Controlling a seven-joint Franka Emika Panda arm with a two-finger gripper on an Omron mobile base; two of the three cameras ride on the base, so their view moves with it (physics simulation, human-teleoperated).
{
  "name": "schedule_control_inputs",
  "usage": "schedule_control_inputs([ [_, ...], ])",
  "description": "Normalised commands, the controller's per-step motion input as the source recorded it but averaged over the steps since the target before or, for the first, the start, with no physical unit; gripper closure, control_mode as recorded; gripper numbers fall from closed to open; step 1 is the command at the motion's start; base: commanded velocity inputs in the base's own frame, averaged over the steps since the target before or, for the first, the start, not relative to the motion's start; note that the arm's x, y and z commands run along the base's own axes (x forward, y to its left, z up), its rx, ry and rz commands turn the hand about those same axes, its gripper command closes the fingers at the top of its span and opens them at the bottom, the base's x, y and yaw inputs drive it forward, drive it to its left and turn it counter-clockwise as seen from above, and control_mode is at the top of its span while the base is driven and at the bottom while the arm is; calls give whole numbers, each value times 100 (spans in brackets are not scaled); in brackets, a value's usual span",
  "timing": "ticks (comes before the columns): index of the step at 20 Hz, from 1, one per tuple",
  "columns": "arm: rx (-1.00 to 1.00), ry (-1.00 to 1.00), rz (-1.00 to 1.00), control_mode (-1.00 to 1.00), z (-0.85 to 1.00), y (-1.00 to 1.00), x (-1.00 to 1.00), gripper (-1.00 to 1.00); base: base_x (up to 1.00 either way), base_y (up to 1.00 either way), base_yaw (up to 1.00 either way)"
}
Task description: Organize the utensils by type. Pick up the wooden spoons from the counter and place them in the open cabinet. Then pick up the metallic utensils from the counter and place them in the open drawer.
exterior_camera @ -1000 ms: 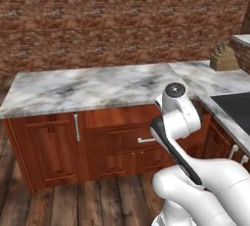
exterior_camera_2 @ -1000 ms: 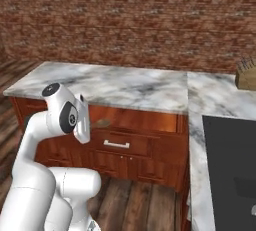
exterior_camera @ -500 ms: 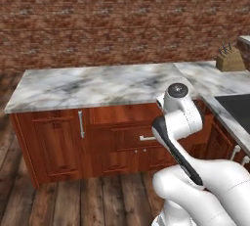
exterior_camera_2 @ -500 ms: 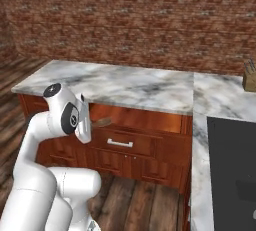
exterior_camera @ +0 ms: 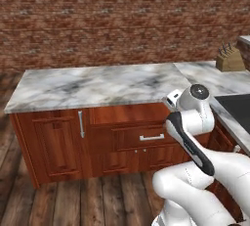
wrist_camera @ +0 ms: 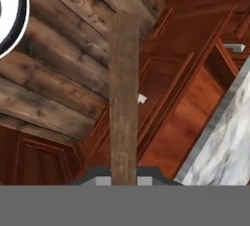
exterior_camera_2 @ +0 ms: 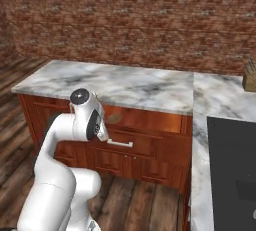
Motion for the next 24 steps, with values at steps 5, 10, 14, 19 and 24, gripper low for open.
schedule_control_inputs([
  [5, 0, 8, 19, -100, 0, 0, 82, 100, 0, 0, 0],
  [10, -2, 19, 15, -100, 0, 0, 80, 100, 0, 0, 0],
  [14, -2, 16, 9, -100, 0, 0, 65, 100, 0, 0, 0],
  [19, -1, 5, 1, -100, -18, 0, 38, 100, 0, 0, 0],
  [24, 0, 0, 0, -100, -56, 0, 26, 100, 0, 0, 0],
])
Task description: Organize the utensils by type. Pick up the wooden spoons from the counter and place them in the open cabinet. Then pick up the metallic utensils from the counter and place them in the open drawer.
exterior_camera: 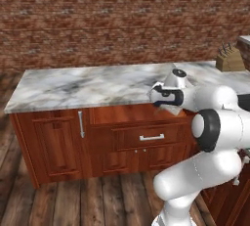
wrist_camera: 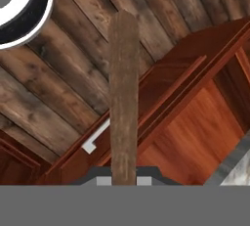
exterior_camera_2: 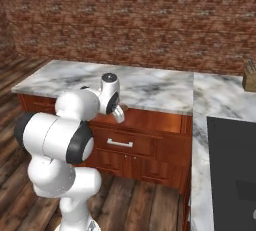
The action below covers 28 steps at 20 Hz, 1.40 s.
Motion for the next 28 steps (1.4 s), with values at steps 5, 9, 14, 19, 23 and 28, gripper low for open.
schedule_control_inputs([
  [5, 0, 0, 0, -100, -40, -4, 41, 100, 0, 0, 0],
  [9, 0, 4, 4, -100, -12, -9, 62, 100, 0, 0, 0],
  [14, 0, 5, 5, -100, -7, -5, 60, 100, 0, 0, 0],
  [19, -1, 0, 2, -100, -33, 0, 32, 100, 0, 0, 0],
  [23, -3, 0, 2, -100, -48, 0, 8, 100, 0, 0, 0],
  [28, -3, 0, 2, -100, -35, 0, 4, 100, 0, 0, 0],
])
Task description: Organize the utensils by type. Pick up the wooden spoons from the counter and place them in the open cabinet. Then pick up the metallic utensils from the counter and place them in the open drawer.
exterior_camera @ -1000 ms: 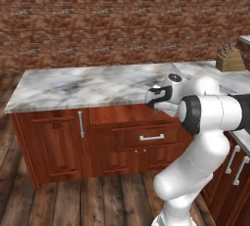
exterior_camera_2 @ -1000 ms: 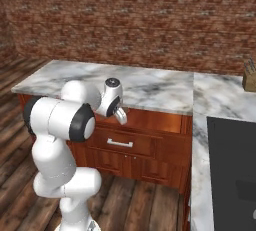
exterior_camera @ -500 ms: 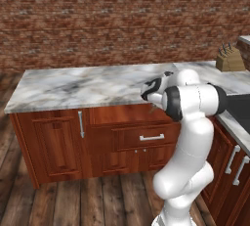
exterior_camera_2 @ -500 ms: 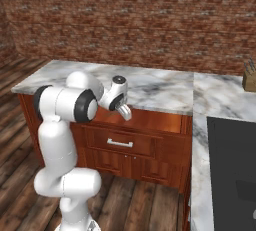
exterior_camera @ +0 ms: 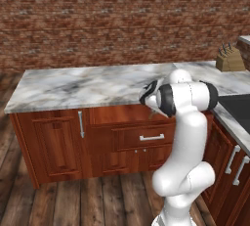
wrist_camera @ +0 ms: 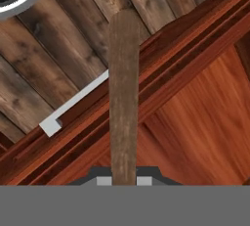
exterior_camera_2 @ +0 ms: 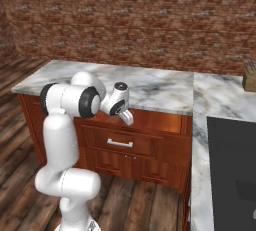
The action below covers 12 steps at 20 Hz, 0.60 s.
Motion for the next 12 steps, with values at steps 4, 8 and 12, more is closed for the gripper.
schedule_control_inputs([
  [4, -2, 0, 2, -100, -27, 0, 9, 100, 0, 0, 0],
  [8, -3, 0, 3, -100, -21, 0, 16, 100, 0, 0, 0],
  [12, -4, 0, 3, -100, -22, 0, 10, 100, 0, 0, 0],
])
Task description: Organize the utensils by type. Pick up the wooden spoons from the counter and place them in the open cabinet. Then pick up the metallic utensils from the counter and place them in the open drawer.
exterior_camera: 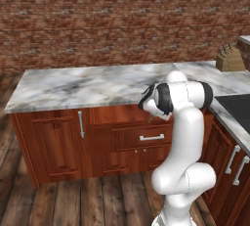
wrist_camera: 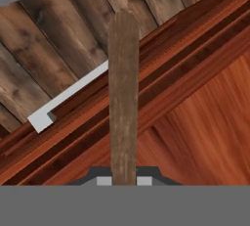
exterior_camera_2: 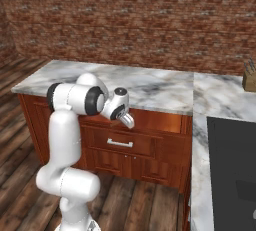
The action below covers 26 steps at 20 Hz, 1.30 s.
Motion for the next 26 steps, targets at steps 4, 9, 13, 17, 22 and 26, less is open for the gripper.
schedule_control_inputs([
  [4, -2, 0, 5, -100, -27, 0, 0, 100, 0, 0, 0],
  [9, 0, 0, 7, -100, -25, 0, 0, 100, 0, 0, 0],
  [13, 0, 0, 8, -100, -14, -3, 0, 100, 0, 0, 0],
  [17, 0, 0, 11, -100, 0, -20, -9, 100, 0, 0, 0],
  [22, 1, -1, 11, -100, 8, -40, -33, 100, 0, 0, 0],
  [26, 3, 0, 9, -100, 22, -17, 12, 100, 0, 0, 0],
])
